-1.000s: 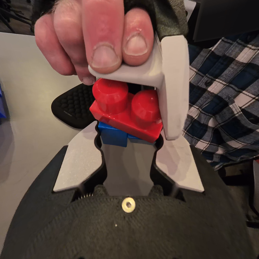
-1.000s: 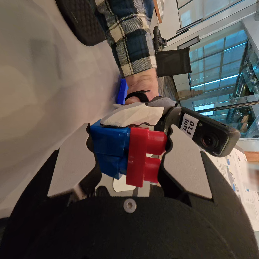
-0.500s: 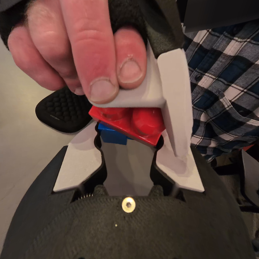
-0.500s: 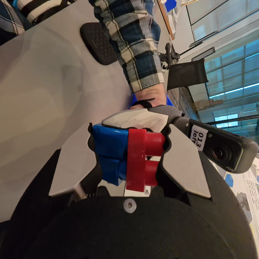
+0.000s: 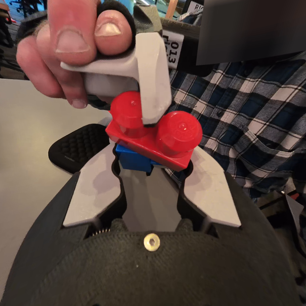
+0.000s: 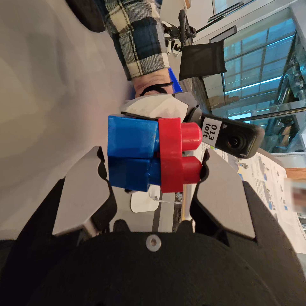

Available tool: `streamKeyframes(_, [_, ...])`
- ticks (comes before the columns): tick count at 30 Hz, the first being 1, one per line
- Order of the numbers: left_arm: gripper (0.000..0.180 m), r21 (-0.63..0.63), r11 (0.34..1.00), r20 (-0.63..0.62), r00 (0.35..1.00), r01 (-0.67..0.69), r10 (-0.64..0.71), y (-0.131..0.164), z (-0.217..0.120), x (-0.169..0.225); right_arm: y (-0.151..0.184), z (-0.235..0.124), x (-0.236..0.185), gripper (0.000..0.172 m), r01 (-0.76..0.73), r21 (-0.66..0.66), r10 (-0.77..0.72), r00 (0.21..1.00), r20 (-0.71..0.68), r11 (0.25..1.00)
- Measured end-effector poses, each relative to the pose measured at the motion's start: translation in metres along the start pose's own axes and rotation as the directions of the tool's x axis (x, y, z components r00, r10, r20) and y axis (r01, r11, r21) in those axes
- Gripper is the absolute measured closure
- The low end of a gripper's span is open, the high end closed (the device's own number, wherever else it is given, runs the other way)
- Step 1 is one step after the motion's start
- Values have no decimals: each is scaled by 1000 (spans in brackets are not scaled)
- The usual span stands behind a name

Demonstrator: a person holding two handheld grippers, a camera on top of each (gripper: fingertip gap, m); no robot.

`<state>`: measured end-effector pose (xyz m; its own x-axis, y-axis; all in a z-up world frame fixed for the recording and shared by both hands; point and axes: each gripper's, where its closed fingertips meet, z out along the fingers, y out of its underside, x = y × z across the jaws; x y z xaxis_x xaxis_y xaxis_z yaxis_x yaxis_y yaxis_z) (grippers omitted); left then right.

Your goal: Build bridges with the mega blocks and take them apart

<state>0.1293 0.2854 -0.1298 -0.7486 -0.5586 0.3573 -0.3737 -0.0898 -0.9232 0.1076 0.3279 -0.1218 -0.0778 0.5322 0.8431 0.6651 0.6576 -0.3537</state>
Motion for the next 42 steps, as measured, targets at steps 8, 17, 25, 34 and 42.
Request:
streamKeyframes(8, [105, 39, 999, -42, 999, -5, 6, -4, 3, 5, 8, 1, 2, 55, 41, -18, -41, 999, -30, 999])
streamKeyframes(17, [104, -22, 1000, -21, 1000, -1, 0, 3, 4, 0, 15, -2, -4, 70, 19, -46, -17, 999, 36, 999])
streamKeyframes(25, [104, -24, 1000, -23, 1000, -8, 8, 4, 6, 1, 15, -2, -8, 71, -10, -43, 14, 996, 85, 999])
streamKeyframes(34, [124, 23, 1000, -28, 1000, 11, -10, 8, 5, -4, 21, 6, -10, 65, -73, -66, 79, 993, 85, 995])
streamKeyframes(42, [117, 52, 996, -44, 996, 75, -73, 32, -6, -11, 34, 28, -27, 71, -76, -63, 81, 994, 74, 995])
